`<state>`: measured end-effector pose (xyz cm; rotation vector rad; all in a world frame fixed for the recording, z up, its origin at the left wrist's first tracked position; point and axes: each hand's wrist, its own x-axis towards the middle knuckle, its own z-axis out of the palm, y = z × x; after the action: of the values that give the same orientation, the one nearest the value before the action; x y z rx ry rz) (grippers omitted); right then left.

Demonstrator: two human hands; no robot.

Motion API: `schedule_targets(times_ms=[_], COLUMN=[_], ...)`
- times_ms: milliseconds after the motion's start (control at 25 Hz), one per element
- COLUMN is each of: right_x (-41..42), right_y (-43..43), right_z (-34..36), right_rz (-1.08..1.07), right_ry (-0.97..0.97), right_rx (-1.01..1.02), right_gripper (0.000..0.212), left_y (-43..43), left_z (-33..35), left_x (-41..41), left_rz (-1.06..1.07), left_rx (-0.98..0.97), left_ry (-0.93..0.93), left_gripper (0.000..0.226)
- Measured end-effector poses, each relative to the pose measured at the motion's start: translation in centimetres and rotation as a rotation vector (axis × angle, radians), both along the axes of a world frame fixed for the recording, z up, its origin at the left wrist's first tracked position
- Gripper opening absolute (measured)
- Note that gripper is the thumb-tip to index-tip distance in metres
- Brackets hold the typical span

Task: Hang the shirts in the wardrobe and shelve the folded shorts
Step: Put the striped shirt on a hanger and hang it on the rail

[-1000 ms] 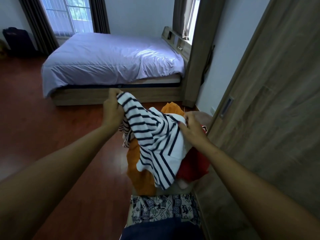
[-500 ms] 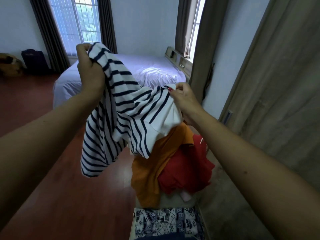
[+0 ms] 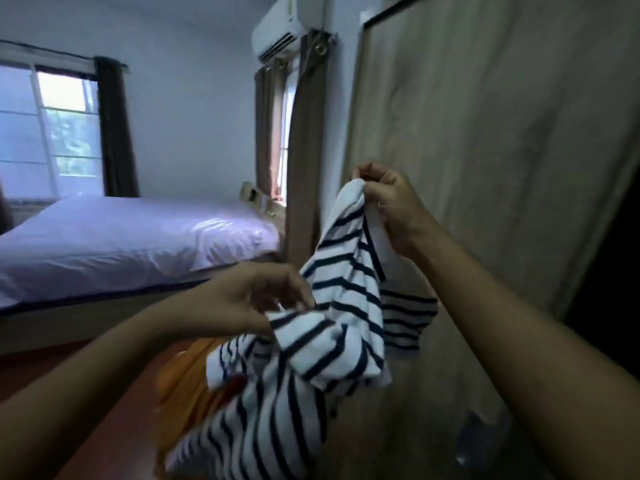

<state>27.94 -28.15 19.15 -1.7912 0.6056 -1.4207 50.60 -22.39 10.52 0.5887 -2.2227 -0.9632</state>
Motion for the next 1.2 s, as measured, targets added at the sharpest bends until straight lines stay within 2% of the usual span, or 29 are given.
schedule_targets(times_ms=[80, 120, 200, 280, 360, 440, 480, 560, 600, 720, 880, 1000, 1120, 1200], right_x=[-4.4, -6.5, -10.9, -14.5, -18.2, -22.0, -24.0, -27.6, -29.2, -32.6, -37.0, -39.5, -39.7, -39.2], right_y=[2.9, 4.3, 7.3, 10.0, 13.0, 16.1, 17.7, 20.5, 21.9, 25.2, 30.0, 32.5, 32.9, 32.2], right_z=[0.6, 0.6, 0.3, -0.3, -0.6, -0.9, -1.1, -1.4, -1.5, -1.7, -2.2, -4.2, -7.3, -8.8], right_rz=[-0.09, -0.117, -0.157, -0.179, -0.245, -0.341, -0.4, -0.545, -0.622, -0.774, -0.834, -0.862, -0.923, -1.084], right_ry=[0.049, 0.076, 0.132, 0.195, 0.259, 0.298, 0.325, 0.387, 0.405, 0.428, 0.576, 0.865, 1.046, 0.959], right_rx=[-0.042, -0.049, -0.051, -0.065, -0.083, -0.073, -0.065, -0.051, -0.042, 0.001, 0.043, 0.086, 0.142, 0.093], right_gripper=[0.03, 0.03, 0.03, 0.029, 0.026, 0.029, 0.031, 0.033, 0.033, 0.029, 0.028, 0.026, 0.015, 0.016], left_y=[0.2, -0.1, -0.7, -0.7, 0.1, 1.5, 2.8, 4.9, 5.9, 8.8, 8.9, 8.3, 8.7, 9.1], left_z=[0.1, 0.3, 0.0, -0.7, -2.3, -4.9, -6.0, -8.0, -8.7, -8.1, -5.5, -2.2, 0.7, 1.1], left_x=[-3.8, -5.8, -10.1, -14.9, -21.1, -27.4, -30.1, -34.6, -36.7, -39.9, -41.8, -43.1, -44.6, -45.6], left_rz=[-0.131, -0.148, -0.056, 0.083, 0.039, -0.069, -0.114, -0.165, -0.205, -0.356, -0.488, -0.527, -0.582, -0.623], left_rx=[0.038, 0.104, 0.18, 0.09, 0.079, 0.213, 0.293, 0.543, 0.592, 0.473, 0.569, 0.683, 0.504, 0.413], left_ry=[-0.124, -0.087, 0.126, 0.241, 0.112, -0.118, -0.169, -0.084, -0.035, -0.012, 0.077, 0.071, 0.067, 0.026], left_gripper=[0.035, 0.035, 0.031, 0.049, 0.061, 0.066, 0.067, 0.065, 0.06, 0.045, 0.065, 0.035, 0.023, 0.022])
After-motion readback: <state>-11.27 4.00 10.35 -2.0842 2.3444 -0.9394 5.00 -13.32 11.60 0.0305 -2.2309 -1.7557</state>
